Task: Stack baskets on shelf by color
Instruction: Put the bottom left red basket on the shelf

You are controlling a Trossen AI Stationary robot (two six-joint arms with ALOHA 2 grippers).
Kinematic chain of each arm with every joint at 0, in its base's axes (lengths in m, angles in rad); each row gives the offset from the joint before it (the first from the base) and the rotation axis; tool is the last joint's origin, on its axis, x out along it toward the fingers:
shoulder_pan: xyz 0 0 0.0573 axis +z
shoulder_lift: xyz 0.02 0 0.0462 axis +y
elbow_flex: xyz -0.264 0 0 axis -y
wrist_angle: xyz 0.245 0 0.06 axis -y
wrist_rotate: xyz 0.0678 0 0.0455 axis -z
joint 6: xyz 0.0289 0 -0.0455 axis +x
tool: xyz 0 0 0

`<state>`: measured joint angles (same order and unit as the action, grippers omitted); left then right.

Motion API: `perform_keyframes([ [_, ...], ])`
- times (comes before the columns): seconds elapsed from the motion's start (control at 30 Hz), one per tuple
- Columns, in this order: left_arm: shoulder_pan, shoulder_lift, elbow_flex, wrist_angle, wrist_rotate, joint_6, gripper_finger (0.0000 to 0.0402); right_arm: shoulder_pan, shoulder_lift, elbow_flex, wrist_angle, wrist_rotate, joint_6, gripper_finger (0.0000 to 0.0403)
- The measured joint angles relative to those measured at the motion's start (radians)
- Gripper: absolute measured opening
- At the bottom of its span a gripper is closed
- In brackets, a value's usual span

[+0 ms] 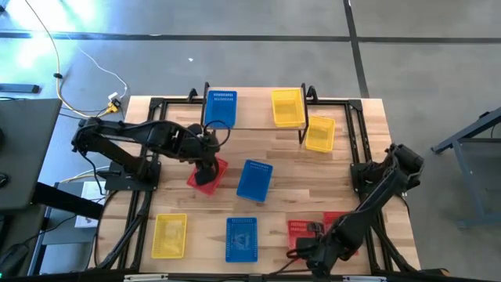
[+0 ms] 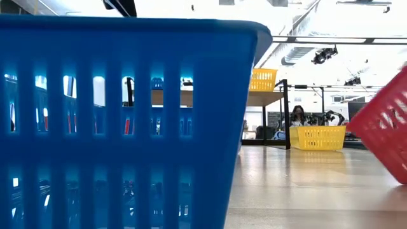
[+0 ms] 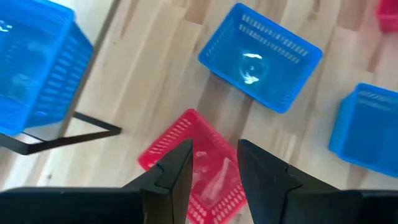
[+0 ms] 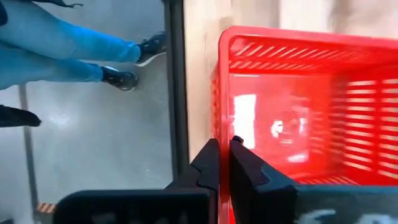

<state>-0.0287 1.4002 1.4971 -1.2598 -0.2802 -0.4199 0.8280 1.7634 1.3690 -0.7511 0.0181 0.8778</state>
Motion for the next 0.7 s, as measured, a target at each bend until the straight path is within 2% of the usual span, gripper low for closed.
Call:
perform_keyframes([
  [0.37,0.114,0.000,0.000,0.000,-0.001,0.110,0.0115,-0.155,-0.002,0.233,-0.266,0.005,-0.180,0.0001],
  [0.7,0.241,0.000,0.000,0.000,0.000,0.272,0.0115,-0.352,-0.002,0.432,-0.369,0.036,-0.409,0.0000],
])
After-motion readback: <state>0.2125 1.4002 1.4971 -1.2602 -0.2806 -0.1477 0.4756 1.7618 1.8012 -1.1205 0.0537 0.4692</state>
